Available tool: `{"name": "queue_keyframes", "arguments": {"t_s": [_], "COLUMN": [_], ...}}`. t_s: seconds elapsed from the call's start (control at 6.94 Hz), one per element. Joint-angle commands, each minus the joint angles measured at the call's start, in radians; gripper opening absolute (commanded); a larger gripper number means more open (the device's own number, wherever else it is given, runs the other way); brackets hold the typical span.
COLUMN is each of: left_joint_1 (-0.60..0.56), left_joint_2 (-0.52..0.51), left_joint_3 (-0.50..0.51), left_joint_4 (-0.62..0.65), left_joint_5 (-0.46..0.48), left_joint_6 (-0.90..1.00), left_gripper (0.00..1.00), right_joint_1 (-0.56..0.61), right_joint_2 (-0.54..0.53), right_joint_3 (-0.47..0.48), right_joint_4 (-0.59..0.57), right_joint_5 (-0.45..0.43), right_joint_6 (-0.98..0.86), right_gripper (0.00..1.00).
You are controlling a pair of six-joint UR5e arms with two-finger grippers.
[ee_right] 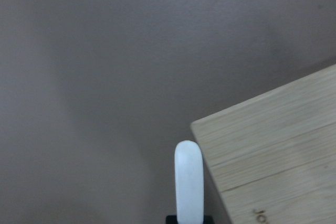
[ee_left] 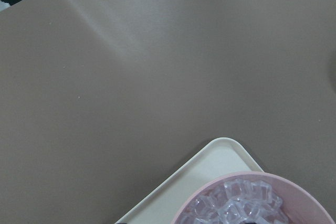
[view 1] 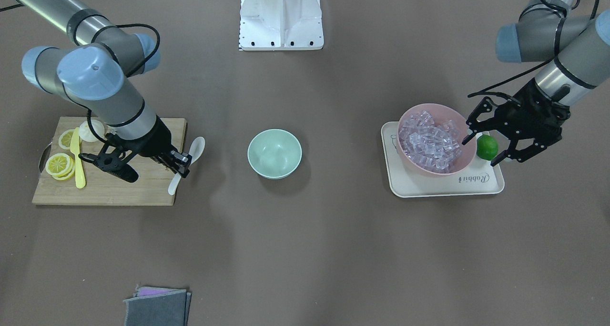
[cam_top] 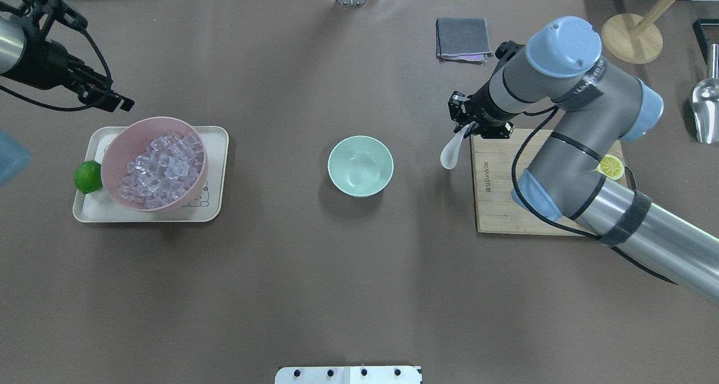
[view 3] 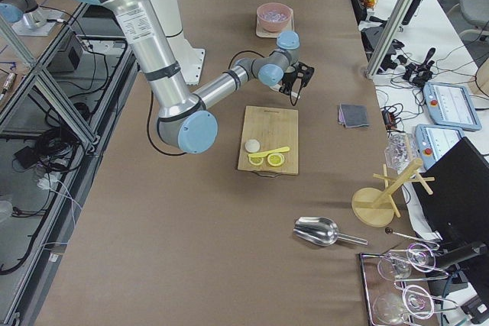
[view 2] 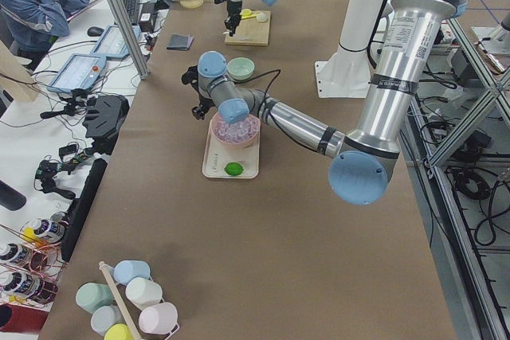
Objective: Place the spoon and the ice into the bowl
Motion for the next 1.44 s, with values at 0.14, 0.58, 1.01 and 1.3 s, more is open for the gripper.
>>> {"name": "queue_keyframes", "arguments": {"t_s": [0.14, 0.58, 1.01, 1.3], "left_joint_1": [0.038, 0.067, 0.143, 0.161], "left_joint_2": [0.079, 0.134, 0.140, 0.134], "left_joint_3": [0.001, -0.014, -0.008, 0.004], "left_joint_4": [-0.140, -0.140, -0.175, -0.175], "left_joint_5": [0.004, 0.004, 0.075, 0.078], "left_joint_6": [0.143, 0.281, 0.286, 0.288], "left_gripper": [0.74, 0.74, 0.73, 0.64], "right_joint_1": [-0.057, -0.152, -0.188, -0.186], "right_joint_2": [0.139, 0.187, 0.192, 0.189], "right_joint_3": [-0.031, -0.041, -0.061, -0.050], "right_joint_4": [-0.081, -0.083, -0.074, -0.077], "right_joint_5": [-0.105, -0.255, -0.320, -0.320], "right_joint_6": [0.194, 0.362, 0.367, 0.355], "right_gripper": [0.00, 0.00, 0.99, 1.00]}}
